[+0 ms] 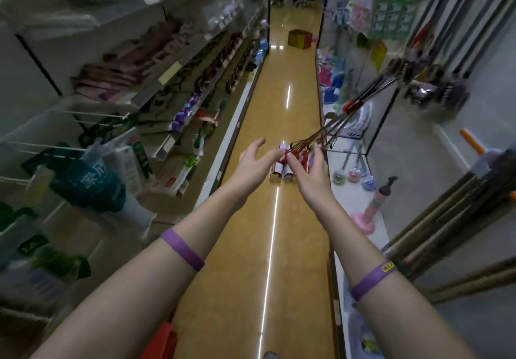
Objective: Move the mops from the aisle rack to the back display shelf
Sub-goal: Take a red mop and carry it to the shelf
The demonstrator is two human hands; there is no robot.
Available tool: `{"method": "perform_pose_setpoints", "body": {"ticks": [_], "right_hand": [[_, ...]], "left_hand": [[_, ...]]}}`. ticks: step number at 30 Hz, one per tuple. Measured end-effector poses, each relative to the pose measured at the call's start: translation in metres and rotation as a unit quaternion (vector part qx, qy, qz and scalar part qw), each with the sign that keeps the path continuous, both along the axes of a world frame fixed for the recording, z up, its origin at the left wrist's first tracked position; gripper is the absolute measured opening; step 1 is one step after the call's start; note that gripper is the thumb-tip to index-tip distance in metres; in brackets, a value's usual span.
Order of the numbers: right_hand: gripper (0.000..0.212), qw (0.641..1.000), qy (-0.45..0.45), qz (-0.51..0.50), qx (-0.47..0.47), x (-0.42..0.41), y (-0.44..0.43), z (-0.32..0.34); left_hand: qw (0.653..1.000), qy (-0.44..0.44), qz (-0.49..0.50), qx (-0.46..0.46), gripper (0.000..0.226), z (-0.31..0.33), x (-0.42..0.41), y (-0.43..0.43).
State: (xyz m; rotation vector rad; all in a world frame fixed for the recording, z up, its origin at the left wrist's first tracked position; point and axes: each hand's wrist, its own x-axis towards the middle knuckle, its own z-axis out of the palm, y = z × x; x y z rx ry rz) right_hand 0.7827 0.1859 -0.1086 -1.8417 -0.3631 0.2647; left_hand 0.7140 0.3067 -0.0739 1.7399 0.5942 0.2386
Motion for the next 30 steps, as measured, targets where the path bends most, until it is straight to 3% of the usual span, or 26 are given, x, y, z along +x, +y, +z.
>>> {"method": "perform_pose_setpoints", "body": {"ticks": [30], "right_hand": [[0.085, 0.996, 0.027, -0.057, -0.068, 0.500, 0.282, -0.007]], "left_hand": [[0.997, -0.036, -0.032, -0.063, 0.059, -0.021, 0.517, 0.299]]}}
